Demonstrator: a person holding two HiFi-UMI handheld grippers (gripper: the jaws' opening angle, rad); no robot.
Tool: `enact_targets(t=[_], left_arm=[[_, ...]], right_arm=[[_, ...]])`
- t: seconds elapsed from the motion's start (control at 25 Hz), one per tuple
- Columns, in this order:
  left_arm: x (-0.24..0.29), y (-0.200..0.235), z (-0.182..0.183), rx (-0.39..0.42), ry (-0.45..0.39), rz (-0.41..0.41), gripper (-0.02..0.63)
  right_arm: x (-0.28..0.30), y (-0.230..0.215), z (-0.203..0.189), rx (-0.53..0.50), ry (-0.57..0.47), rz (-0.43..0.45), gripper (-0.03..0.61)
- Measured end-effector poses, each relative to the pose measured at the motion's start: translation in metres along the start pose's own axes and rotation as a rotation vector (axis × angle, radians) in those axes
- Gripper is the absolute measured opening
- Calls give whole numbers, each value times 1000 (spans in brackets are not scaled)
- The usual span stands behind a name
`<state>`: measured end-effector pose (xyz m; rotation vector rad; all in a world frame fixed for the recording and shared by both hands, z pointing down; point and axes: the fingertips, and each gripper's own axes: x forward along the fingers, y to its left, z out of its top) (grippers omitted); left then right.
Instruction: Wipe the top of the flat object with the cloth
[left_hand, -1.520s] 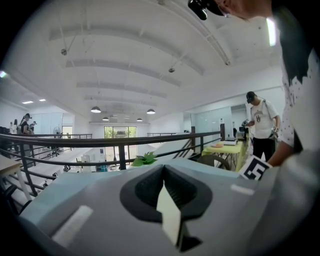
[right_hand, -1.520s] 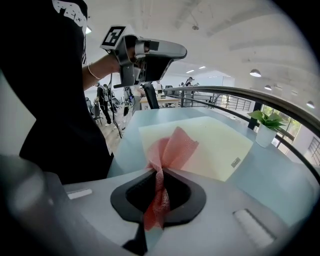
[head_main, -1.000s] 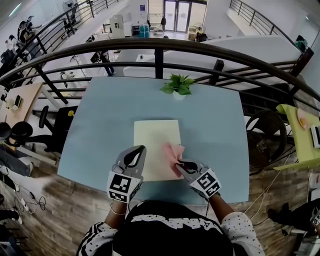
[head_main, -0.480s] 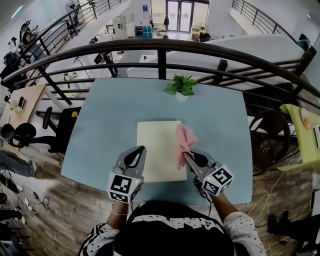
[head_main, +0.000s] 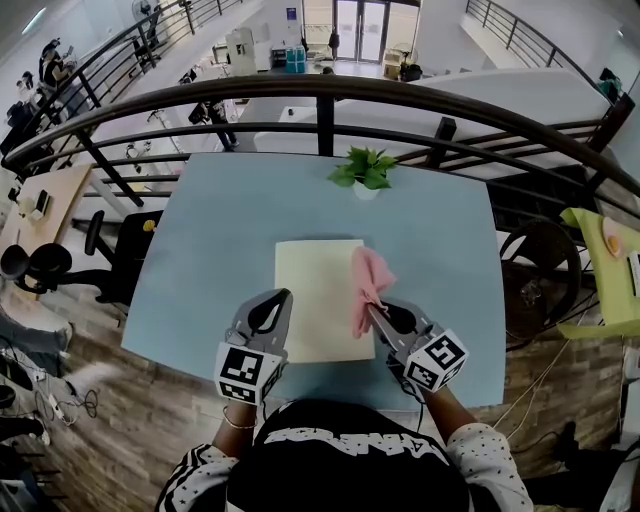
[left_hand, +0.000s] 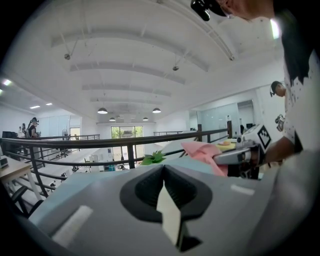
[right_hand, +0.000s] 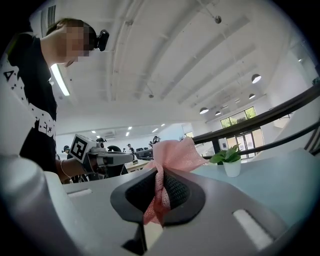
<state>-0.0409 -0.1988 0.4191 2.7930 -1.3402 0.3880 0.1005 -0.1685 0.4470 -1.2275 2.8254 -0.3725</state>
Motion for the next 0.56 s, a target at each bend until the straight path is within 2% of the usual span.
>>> enact_targets(t=[0.56], left_arm=[[-2, -2, 0, -3, 5, -2, 0]], right_arm=[[-2, 5, 2, 10, -5, 3, 21]])
